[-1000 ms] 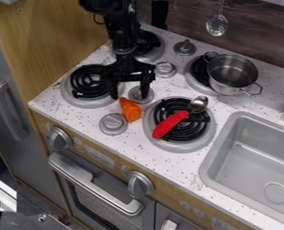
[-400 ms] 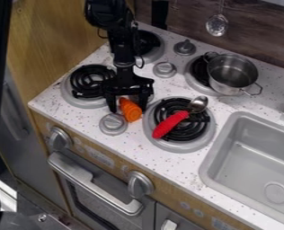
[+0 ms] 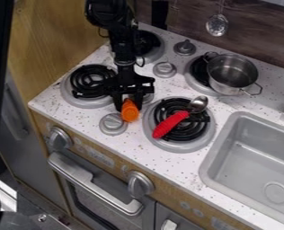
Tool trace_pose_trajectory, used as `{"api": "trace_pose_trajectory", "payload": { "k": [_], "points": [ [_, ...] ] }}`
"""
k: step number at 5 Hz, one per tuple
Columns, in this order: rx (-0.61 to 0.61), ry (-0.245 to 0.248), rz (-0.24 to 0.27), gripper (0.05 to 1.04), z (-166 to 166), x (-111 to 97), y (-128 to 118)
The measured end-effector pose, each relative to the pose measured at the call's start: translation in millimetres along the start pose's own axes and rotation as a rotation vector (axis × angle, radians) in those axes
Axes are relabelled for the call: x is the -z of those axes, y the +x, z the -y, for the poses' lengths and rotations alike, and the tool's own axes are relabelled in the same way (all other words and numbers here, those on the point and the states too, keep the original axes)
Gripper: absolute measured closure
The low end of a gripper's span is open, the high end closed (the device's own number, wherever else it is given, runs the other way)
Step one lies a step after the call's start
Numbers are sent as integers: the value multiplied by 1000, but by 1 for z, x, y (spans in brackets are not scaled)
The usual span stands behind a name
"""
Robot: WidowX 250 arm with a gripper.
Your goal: Move the orange object and put it the left burner
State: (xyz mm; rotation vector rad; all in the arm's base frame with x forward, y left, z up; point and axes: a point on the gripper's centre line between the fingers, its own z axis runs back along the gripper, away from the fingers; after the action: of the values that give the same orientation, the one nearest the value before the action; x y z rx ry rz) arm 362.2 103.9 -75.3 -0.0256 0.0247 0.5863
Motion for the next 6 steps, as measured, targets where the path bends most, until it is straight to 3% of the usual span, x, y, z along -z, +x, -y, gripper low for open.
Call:
{"api": "trace_pose_trajectory", "payload": {
  "k": [2, 3, 4, 5, 6],
  "points": [
    [85, -47, -19, 592, 15, -11, 5],
    [136, -60, 7, 605, 17, -24, 15],
    [202, -93, 86, 724, 12, -46, 39],
    [250, -97, 123, 745, -20, -61, 60],
    [250, -84, 115, 750, -42, -58, 69]
  ]
}}
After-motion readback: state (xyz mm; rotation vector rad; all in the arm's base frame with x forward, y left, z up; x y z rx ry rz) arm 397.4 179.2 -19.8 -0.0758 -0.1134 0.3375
